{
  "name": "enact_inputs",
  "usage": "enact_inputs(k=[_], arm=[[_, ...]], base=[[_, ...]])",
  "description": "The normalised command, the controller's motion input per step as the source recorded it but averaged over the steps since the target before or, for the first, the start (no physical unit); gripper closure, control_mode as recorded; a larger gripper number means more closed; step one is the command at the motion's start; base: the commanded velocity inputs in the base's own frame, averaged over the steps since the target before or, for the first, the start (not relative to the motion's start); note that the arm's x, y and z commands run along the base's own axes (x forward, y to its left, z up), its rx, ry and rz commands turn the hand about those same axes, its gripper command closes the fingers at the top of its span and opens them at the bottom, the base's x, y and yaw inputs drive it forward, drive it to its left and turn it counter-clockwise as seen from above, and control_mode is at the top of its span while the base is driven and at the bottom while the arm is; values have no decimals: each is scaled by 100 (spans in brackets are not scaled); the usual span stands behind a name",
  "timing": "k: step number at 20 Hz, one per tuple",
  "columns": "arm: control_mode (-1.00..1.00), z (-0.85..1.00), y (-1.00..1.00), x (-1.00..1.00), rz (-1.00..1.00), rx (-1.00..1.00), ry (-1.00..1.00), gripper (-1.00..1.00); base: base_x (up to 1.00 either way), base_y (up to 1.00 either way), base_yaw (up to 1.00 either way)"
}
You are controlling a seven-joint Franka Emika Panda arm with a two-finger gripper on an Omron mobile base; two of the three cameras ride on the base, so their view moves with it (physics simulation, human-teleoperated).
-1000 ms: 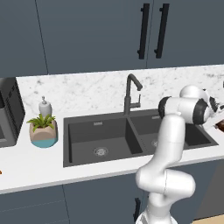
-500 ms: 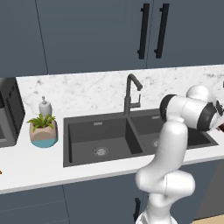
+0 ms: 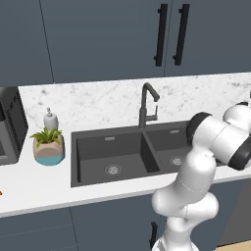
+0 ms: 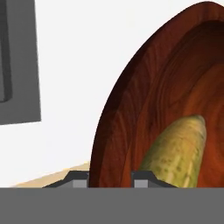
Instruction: Pick the cucumber from the sink and place it in the bowl. Then pick the bowl and place it in the microwave. Then close the microwave door and press the start button.
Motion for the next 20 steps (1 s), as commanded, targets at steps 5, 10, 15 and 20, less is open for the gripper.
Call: enact_inputs(k=[5,10,15,20], arm=[[-100,47,8,-56,8,0,-4,100],[-100,45,25,-52,9,0,0,100],[-100,43,39,-47,12,0,0,100],[-100,33,52,-41,15,0,0,100]], base=[[0,0,0],[0,0,0],[0,0,0],[0,0,0]])
